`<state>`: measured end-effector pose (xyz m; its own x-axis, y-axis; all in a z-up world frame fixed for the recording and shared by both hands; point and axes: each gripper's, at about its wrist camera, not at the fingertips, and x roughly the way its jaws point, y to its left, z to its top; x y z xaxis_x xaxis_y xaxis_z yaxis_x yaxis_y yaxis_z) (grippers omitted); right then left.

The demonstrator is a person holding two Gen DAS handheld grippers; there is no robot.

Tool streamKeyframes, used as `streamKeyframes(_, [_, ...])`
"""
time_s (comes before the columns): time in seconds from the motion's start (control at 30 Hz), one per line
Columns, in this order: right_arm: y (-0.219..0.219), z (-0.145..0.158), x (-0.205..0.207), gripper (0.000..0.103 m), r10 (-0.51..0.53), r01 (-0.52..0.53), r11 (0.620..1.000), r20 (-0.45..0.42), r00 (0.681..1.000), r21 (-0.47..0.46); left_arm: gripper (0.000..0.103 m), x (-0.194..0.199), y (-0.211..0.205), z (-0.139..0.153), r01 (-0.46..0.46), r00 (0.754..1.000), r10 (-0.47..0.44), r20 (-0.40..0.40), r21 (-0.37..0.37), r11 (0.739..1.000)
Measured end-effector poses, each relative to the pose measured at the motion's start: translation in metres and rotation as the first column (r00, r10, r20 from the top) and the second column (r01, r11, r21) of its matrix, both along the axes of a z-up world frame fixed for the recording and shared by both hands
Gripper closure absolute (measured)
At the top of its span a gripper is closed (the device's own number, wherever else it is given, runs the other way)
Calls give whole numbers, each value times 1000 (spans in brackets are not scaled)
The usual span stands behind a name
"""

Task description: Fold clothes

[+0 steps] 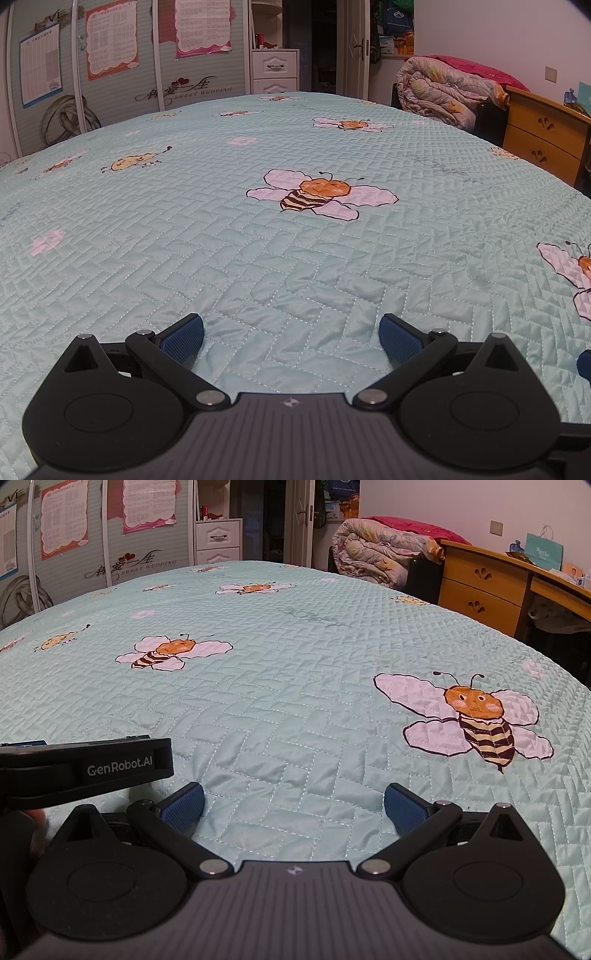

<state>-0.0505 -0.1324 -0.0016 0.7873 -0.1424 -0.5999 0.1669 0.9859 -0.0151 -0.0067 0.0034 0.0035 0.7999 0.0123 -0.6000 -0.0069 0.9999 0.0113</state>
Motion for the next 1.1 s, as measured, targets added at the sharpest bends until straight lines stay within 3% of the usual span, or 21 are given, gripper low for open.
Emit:
streamKeyframes(0.27, [6,1,-2,1,3,-3,999,-5,1000,-35,0,-33,17,17,-52,998,51,-46,-13,999])
streamKeyframes(0.37, [7,2,-3,1,-2,2,1000,-10,1000,-30,2,-72,51,38,-118,991,118,-63,12,993])
streamKeyframes(0.53, [10,11,-17,1,13,-10,998,-53,999,57,2,-143,115,77,-236,967,241,-84,64,970])
streamKeyframes(0.6, [26,22,-41,1,88,-79,983,-45,995,163,2,-171,140,93,-282,953,289,-91,85,956])
streamKeyframes(0.67, [56,32,-68,1,223,-201,940,-51,973,276,2,-202,169,106,-339,930,348,-115,88,937])
streamKeyframes(0.73, [98,42,-94,1,374,-322,873,-79,924,366,2,-240,206,112,-422,889,423,-173,48,905])
streamKeyframes(0.87, [192,78,-152,1,666,-581,684,-53,744,441,2,-323,270,129,-556,820,545,-176,-14,831])
streamKeyframes(0.93, [232,108,-179,1,762,-689,590,-8,648,422,2,-355,294,139,-615,775,606,-181,9,789])
streamKeyframes(1.0, [262,141,-203,1,811,-764,515,67,581,388,2,-384,320,150,-675,723,665,-189,8,737])
streamKeyframes(1.1, [292,191,-236,1,855,-855,399,202,477,331,2,-426,360,165,-742,668,729,-147,-53,669])
